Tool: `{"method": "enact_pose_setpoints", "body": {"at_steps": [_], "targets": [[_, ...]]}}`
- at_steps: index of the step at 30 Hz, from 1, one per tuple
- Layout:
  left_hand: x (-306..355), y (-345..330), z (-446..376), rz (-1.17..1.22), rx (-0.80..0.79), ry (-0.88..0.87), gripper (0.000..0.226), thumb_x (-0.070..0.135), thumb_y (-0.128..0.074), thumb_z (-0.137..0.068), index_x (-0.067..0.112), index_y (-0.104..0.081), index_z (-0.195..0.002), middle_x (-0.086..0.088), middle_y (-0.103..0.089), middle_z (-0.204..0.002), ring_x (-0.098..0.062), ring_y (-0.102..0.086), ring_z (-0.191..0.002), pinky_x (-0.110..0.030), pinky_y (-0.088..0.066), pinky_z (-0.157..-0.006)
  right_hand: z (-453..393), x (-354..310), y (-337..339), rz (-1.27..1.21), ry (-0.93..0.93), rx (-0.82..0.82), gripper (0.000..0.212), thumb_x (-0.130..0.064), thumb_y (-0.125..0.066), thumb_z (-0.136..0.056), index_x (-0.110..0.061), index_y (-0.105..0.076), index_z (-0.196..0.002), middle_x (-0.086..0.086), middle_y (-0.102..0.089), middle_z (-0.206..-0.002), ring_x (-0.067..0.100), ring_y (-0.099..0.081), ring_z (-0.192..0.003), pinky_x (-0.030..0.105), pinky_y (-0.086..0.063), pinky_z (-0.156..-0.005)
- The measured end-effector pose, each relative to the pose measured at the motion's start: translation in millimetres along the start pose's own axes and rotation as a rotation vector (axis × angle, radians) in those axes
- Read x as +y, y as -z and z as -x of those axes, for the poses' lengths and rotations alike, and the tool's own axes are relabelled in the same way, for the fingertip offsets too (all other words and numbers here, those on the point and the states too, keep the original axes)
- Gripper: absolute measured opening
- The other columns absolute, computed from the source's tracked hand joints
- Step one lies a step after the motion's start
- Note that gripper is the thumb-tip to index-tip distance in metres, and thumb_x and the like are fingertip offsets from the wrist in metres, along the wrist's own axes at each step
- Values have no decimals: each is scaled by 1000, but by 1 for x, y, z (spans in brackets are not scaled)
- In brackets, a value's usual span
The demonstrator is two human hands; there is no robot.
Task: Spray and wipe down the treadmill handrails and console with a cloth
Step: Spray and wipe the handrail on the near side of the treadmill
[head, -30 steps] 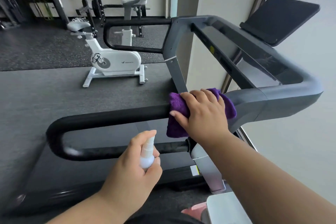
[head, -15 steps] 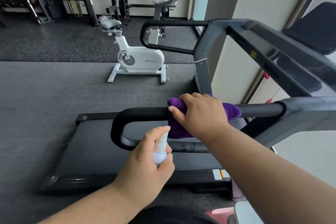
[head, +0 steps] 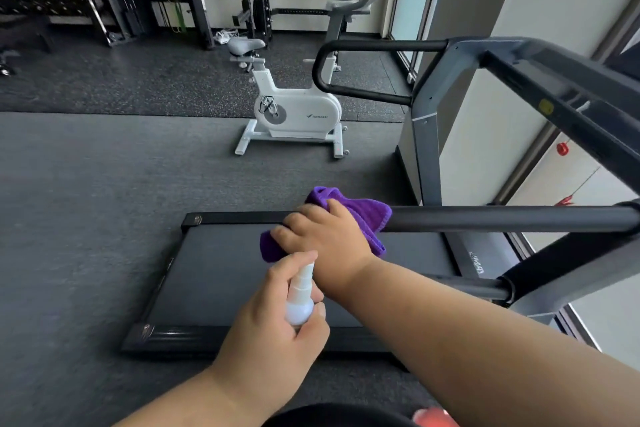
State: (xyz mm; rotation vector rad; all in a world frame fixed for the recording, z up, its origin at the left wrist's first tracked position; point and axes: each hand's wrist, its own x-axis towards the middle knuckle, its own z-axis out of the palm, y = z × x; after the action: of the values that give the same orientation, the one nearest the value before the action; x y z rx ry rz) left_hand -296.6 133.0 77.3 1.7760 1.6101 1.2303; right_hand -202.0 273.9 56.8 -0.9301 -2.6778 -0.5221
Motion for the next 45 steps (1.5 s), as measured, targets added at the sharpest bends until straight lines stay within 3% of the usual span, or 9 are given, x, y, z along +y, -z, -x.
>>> {"method": "enact_pose_setpoints", "body": {"at_steps": [4, 7, 9, 16, 24, 27, 35, 38, 45], "targets": [[-2, 10, 0, 0, 30, 4, 64, 30, -62, -74, 66, -35, -119, 18, -64, -99, -5, -64, -91, -7, -45, -75, 6, -24, -16, 105, 180, -225, 20, -40, -58, -81, -27, -65, -95, -7, -63, -91, 20, -59, -92, 33, -26, -80], [0, 11, -1, -7, 23, -8, 63, 33, -60, -71, 69, -34, -116, 20, -65, -99, -3, -64, -90, -9, -46, -72, 30, -36, -36, -236, 230, -293, 29, -31, -54, -83, -4, -61, -92, 17, -60, -93, 38, -58, -100, 36, -40, -83], [1, 9, -2, 2, 23, -14, 66, 30, -61, -71, 72, -34, -114, 21, -64, -100, -3, -63, -89, -10, -46, -73, 52, -35, -36, -249, 169, -352, 19, -30, -70, -77, -16, -59, -83, 3, -59, -81, 29, -61, -86, 38, -48, -76], [22, -27, -26, 7, 15, -74, 73, 13, -65, -81, 71, -33, -112, 17, -63, -97, -5, -61, -90, -6, -42, -74, 138, 20, -15, -539, -338, 226, 53, -54, -75, -76, -30, -59, -121, -11, -69, -106, 15, -64, -93, 33, -52, -81], [79, -113, -56, -47, -106, -127, 68, 17, -64, -80, 66, -33, -114, 19, -63, -96, -6, -61, -86, -17, -46, -71, 235, 94, 38, -518, -722, 432, 49, -67, -61, -85, -31, -60, -120, -15, -69, -111, 11, -63, -102, 35, -51, -91], [110, -151, -73, -116, -180, -154, 56, 27, -60, -83, 55, -33, -122, 14, -62, -92, -13, -60, -77, -34, -53, -65, 265, 116, 43, -518, -840, 413, 53, -68, -60, -83, -28, -66, -118, -17, -69, -108, 8, -62, -101, 36, -51, -87], [177, -244, -132, -364, -360, -269, 44, 27, -52, -92, 42, -29, -126, 7, -58, -102, -17, -54, -84, -32, -45, -72, 321, 173, 55, -517, -1008, 394, 54, -71, -59, -79, -32, -68, -114, -22, -66, -102, 1, -57, -96, 31, -50, -87], [185, -264, -140, -427, -393, -251, 43, 23, -49, -91, 40, -27, -124, 1, -59, -99, -24, -56, -83, -38, -49, -73, 332, 196, 63, -500, -970, 365, 64, -83, -46, -79, -32, -69, -109, -22, -65, -95, 2, -56, -90, 30, -50, -82], [191, -282, -142, -509, -391, -187, 42, 23, -49, -91, 38, -32, -126, 2, -59, -98, -25, -57, -84, -35, -47, -71, 344, 206, 60, -576, -882, 348, 55, -78, -52, -82, -33, -68, -107, -23, -63, -91, 4, -58, -87, 35, -52, -78]]}}
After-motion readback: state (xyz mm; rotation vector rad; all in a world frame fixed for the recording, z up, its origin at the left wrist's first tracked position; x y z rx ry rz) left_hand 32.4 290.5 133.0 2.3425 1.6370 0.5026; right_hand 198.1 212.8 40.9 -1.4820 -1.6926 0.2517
